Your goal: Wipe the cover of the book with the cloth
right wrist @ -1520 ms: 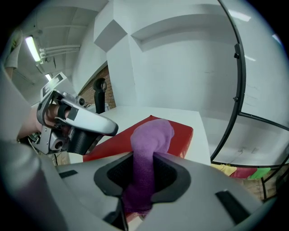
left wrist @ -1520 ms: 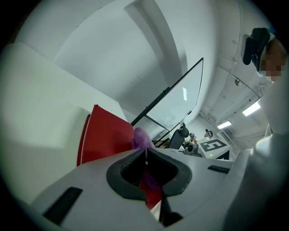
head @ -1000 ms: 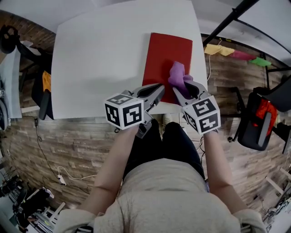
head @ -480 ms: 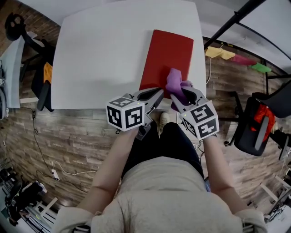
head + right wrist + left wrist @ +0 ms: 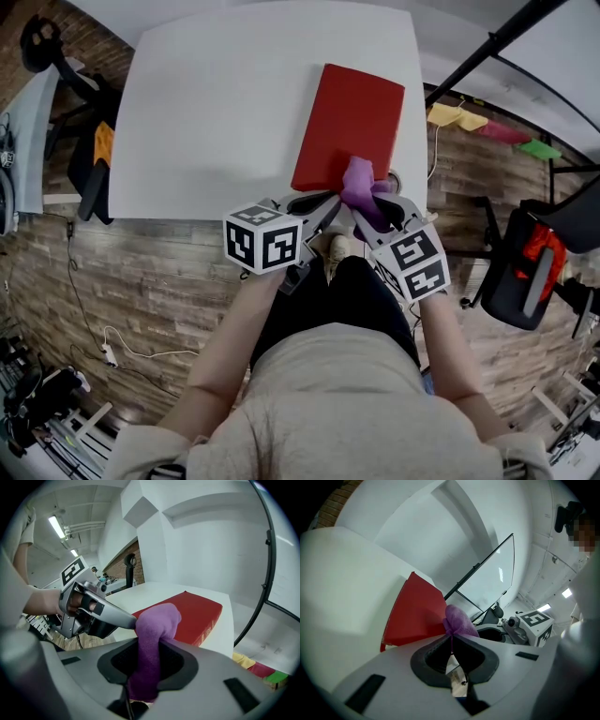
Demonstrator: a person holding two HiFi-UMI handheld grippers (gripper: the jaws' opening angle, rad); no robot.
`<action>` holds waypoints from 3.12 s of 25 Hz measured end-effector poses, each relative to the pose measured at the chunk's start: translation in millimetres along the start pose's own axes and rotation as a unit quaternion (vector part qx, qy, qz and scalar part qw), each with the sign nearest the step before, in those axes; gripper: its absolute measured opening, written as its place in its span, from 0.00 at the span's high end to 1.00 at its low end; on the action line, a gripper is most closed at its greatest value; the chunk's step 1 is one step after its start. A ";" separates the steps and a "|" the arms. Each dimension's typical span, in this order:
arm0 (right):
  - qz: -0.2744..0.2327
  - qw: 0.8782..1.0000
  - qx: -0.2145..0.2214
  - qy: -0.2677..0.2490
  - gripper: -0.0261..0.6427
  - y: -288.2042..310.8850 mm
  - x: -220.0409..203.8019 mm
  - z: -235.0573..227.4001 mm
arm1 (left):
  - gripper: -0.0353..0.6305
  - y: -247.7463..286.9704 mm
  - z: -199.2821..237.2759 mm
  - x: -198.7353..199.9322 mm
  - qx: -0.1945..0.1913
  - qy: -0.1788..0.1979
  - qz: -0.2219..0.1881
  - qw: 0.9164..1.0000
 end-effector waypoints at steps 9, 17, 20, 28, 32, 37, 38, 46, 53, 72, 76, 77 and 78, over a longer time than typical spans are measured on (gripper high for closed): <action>0.015 0.999 0.019 -0.022 0.79 -7.5 9.0 16.5 | 0.90 -15.7 0.1 3.8 -0.003 0.006 0.002 1.000; -0.025 0.999 -0.006 -0.019 0.79 -23.0 33.0 10.0 | 0.90 -23.9 -0.7 21.0 -0.011 0.017 -0.006 1.000; -0.043 0.999 -0.013 -0.017 0.79 -30.2 47.5 5.8 | 0.90 -27.6 -5.4 32.5 -0.018 0.027 -0.020 0.999; -0.080 0.995 -0.044 -0.039 0.79 -45.5 83.3 -1.6 | 0.90 -30.5 -21.2 68.3 -0.040 0.058 -0.056 0.996; -0.110 0.991 -0.069 -0.016 0.79 -52.7 89.4 -16.1 | 0.90 -34.9 -31.1 91.1 -0.055 0.071 -0.079 0.993; -0.134 0.985 -0.109 -0.009 0.79 -62.7 99.9 -33.6 | 0.90 -36.4 -41.2 116.3 -0.072 0.106 -0.085 0.988; -0.137 0.984 -0.114 -0.011 0.79 -63.9 102.8 -36.1 | 0.90 -36.7 -43.2 120.5 -0.074 0.112 -0.088 0.987; -0.175 0.972 -0.157 -0.023 0.79 -71.7 128.2 -52.8 | 0.90 -33.8 -63.0 154.3 -0.103 0.158 -0.104 0.977; -0.222 0.958 -0.181 -0.009 0.79 -75.8 144.4 -64.0 | 0.90 -35.9 -75.9 183.5 -0.121 0.191 -0.120 0.967; -0.270 0.944 -0.190 0.014 0.79 -74.9 156.0 -76.5 | 0.90 -33.6 -74.8 202.2 -0.131 0.216 -0.120 0.960; -0.269 0.943 -0.194 0.019 0.79 -74.4 155.3 -76.6 | 0.90 -33.6 -75.3 201.8 -0.137 0.215 -0.120 0.959; -0.269 0.943 -0.193 0.021 0.79 -74.2 155.7 -76.4 | 0.90 -33.7 -75.5 202.0 -0.138 0.216 -0.121 0.959; -0.270 0.943 -0.192 0.023 0.79 -74.0 155.9 -76.3 | 0.90 -33.5 -75.8 202.3 -0.138 0.216 -0.121 0.959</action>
Point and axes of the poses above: the fingertips, and each gripper's own axes: y forward along the fingers, z to its left, x out of its top, the point moved 9 cm from there along -y, backward along the fingers, and after that the axes turned 10 degrees about -y, right-handed, at the moved point
